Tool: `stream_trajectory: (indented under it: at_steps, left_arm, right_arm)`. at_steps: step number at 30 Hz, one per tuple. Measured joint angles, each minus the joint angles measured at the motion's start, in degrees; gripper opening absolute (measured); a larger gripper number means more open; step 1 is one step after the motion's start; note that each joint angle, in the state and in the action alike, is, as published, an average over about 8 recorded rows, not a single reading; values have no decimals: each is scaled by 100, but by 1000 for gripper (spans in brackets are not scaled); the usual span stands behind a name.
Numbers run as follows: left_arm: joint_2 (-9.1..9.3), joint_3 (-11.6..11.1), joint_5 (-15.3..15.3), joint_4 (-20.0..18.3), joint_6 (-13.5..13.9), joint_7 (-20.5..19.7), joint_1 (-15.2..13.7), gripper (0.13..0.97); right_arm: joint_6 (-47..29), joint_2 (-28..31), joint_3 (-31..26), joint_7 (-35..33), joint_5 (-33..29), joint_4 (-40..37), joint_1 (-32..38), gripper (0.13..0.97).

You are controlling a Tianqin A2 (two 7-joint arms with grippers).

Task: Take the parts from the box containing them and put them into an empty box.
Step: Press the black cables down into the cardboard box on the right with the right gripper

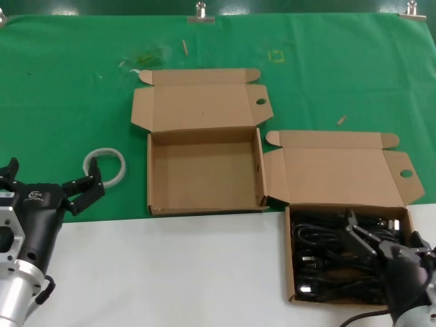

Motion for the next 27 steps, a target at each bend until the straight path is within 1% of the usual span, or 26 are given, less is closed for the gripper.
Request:
stream_trajectory:
  at_steps: [8, 18, 22, 27]
  left_arm:
    - [0, 0, 0, 0, 0, 0, 0, 965]
    - [0, 0, 0, 0, 0, 0, 0, 965]
    - [0, 0, 0, 0, 0, 0, 0, 965]
    - [0, 0, 0, 0, 0, 0, 0, 965]
  right_arm:
    - [-596, 0, 319, 689, -203, -299, 74, 966]
    - [-847, -1, 321, 1259, -362, -586, 181, 966]
    - [-1044, -1, 384, 1334, -136, -659, 223, 966]
    - [-1299, -1, 451, 1142, 486, -687, 263, 966]
